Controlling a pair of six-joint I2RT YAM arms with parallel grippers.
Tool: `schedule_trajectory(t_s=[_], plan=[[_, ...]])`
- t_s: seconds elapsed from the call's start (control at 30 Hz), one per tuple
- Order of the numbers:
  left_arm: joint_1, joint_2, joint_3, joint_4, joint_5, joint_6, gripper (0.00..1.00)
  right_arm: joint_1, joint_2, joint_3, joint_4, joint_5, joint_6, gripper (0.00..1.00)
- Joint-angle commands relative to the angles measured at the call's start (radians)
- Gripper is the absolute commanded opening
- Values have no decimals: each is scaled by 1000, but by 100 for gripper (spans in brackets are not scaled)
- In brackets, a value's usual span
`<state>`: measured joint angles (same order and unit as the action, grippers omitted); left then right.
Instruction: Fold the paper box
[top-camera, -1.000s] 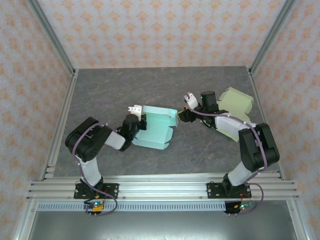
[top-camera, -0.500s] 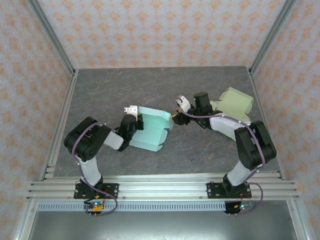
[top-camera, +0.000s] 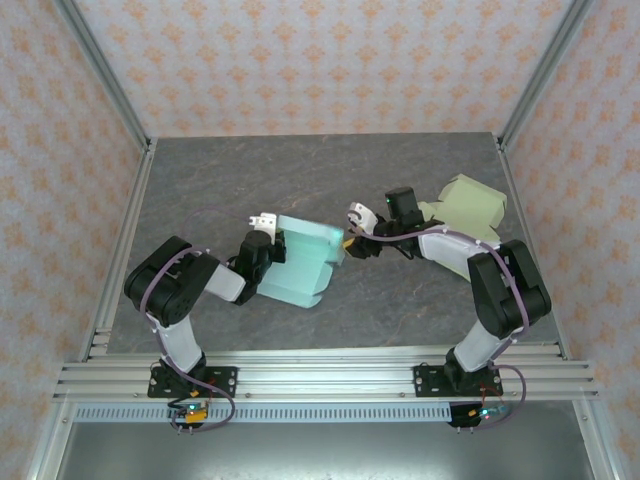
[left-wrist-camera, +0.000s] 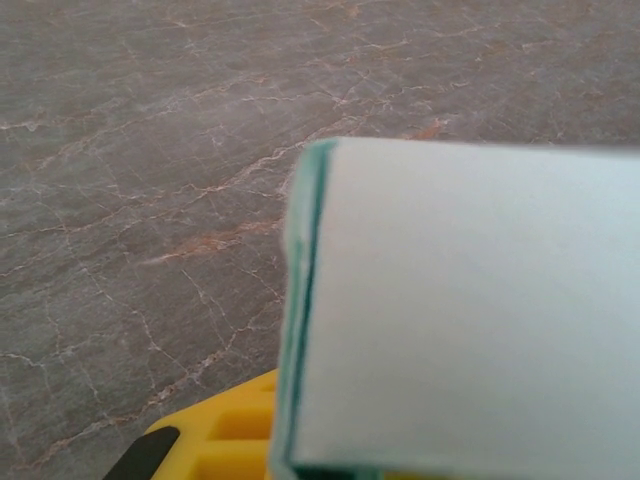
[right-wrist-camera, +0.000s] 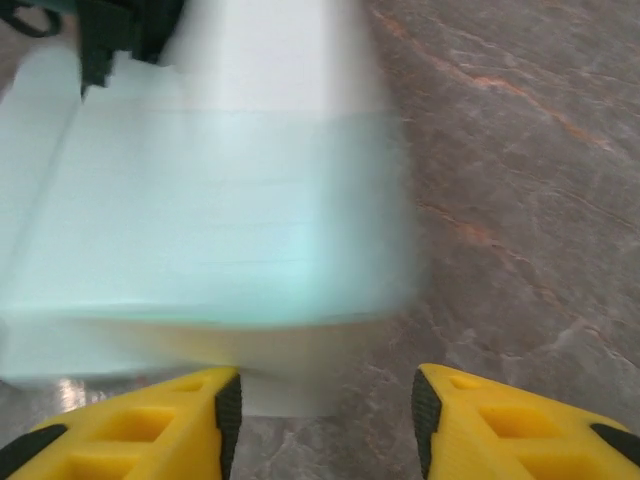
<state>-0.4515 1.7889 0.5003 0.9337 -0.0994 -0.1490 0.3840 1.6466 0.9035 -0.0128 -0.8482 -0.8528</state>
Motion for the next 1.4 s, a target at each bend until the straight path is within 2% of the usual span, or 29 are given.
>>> schedule_trajectory(t_s=[0.0,0.13,0.33,0.53,0.6,0.87,0.9,0.93,1.1,1.37], plan=[[-8,-23,-6,-25,-56,6,0,15,-7,29,-77,-96,-77,52],[-8,-28,-17,-9,-43,15,0,13,25,77,-145,-108,-133,53],[-9,-36,-6,-25,-6,38,0,16,75,119,-100,-114,-143,48],[-9,-29,-2,-44,-54,26,0,-5,39,116,-110,-108,-130,49],[-9,-29,-3,-45,-53,18,0,-18,14,96,-118,-86,-143,53],[-8,-60,-5,-53,-17,6,0,-107,-36,18,-7,-88,-49,59],[-9,-57,-3,-51,-15,11,0,-113,-32,23,-7,-85,-47,73],[-9,-54,0,-50,-13,14,0,-118,-27,30,-9,-85,-44,75],[-8,-63,1,-48,20,17,0,-115,27,88,-31,-140,-54,73],[-9,-82,-5,-56,35,22,0,-73,78,151,-91,-156,-111,67]])
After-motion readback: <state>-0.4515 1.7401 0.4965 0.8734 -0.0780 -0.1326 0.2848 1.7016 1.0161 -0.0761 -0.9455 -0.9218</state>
